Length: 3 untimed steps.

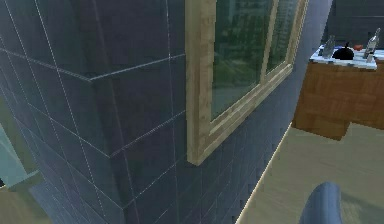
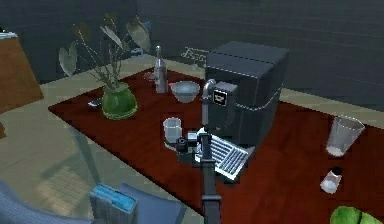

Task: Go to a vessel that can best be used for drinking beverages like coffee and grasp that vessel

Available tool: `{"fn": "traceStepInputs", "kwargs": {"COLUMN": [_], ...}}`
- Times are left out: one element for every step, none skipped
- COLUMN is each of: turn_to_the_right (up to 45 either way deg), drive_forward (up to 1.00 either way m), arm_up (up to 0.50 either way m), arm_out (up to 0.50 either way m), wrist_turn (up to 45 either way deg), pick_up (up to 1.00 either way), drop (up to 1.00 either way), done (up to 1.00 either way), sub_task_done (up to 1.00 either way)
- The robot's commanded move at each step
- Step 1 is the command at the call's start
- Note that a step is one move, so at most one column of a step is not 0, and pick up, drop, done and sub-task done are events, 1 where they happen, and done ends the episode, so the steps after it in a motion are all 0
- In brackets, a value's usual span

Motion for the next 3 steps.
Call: {"fn": "traceStepInputs", "kwargs": {"turn_to_the_right": [0.0, 0.0, 0.0], "drive_forward": [0.00, 0.00, 0.00], "arm_up": [0.00, 0.10, 0.00], "arm_out": [0.00, 0.00, 0.00], "wrist_turn": [0.0, 0.0, 0.0], "pick_up": [1.00, 0.00, 0.00], "drop": [0.00, 0.00, 0.00], "done": [0.00, 0.00, 1.00], "sub_task_done": [0.00, 0.00, 0.00]}}
